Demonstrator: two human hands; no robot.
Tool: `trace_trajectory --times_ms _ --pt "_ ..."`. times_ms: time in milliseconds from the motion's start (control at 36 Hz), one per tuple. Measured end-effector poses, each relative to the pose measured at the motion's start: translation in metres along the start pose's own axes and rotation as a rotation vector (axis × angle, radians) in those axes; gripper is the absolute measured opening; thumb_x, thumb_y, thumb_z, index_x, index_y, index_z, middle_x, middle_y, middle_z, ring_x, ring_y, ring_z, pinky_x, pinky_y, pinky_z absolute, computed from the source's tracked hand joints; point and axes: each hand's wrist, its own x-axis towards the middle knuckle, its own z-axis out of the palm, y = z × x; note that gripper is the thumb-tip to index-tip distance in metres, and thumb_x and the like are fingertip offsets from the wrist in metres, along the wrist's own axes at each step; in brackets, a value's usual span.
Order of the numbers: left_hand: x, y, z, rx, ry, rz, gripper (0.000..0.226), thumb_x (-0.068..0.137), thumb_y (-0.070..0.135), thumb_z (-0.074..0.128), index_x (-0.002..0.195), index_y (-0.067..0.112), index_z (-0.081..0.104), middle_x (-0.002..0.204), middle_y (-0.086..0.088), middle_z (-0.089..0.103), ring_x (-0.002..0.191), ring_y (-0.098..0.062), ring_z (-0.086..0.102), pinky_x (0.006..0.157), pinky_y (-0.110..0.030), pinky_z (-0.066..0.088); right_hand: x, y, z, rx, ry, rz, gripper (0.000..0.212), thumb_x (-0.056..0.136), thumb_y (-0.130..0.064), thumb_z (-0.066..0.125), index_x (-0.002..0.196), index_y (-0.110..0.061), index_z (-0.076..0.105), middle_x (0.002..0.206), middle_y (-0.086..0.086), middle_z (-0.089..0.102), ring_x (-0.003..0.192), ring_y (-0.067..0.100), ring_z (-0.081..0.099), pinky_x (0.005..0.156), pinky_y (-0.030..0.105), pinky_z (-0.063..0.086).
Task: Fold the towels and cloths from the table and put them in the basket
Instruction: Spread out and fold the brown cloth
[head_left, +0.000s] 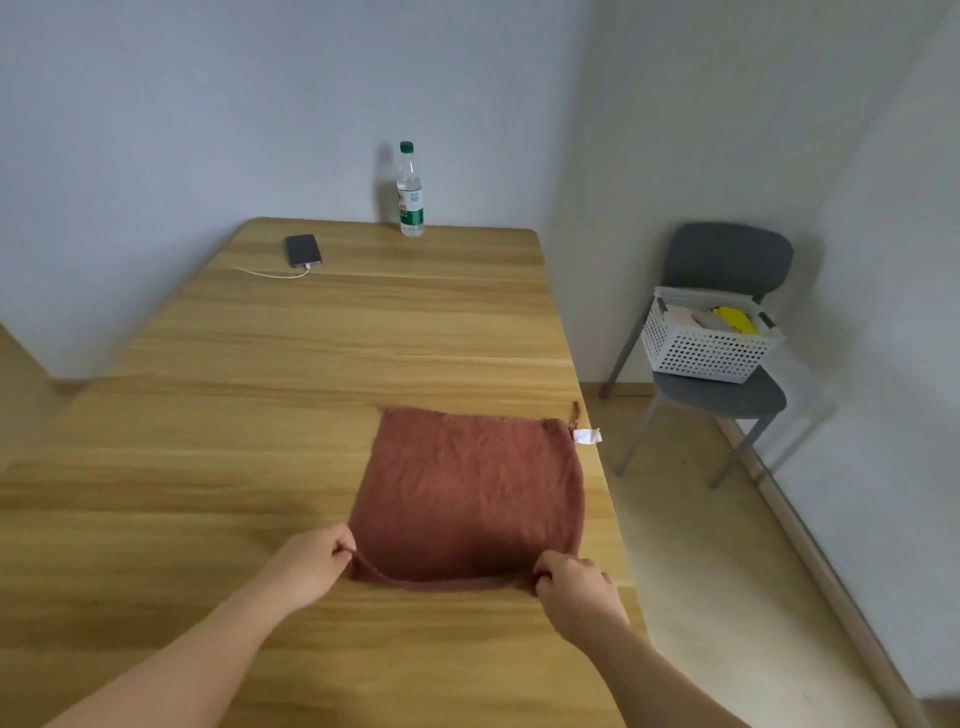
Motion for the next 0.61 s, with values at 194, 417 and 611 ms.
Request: trace_trajectory --times_ms 194,417,611 --pt "0.0 0.017 -0.011 0.255 -0.051 -0.121 0.049 0.091 0.064 0.028 0.112 0.03 0.057 0.111 0.01 0.064 0.098 -0.009 0.061 0.084 -0.026 0.05 0.008 0.002 -0.003 0.382 0.041 0.149 0.014 0.084 -0.032 0.049 0.088 -0.024 0.059 0.09 -0.005 0.061 0.091 0.017 0.057 0.089 0.039 0.048" --pt "0.018 0.047 0.011 0.081 -0.014 0.132 0.036 0.092 0.032 0.054 0.127 0.03 0.046 0.121 0.007 0.05 0.1 -0.006 0.05 0.08 -0.019 0.043 0.024 0.006 -0.002 0.45 0.1 0.413 0.049 0.084 -0.018 0.057 0.127 -0.008 0.037 0.128 0.012 0.039 0.116 0.033 0.046 0.095 0.043 0.044" --pt "0.028 0.052 0.026 0.132 -0.024 0.096 0.047 0.085 0.035 0.063 0.127 0.034 0.042 0.12 0.004 0.039 0.11 -0.014 0.044 0.087 -0.029 0.047 0.026 0.008 0.013 0.519 -0.017 0.443 0.018 0.082 -0.006 0.049 0.099 -0.006 0.049 0.087 0.009 0.063 0.078 0.023 0.061 0.068 0.031 0.051"
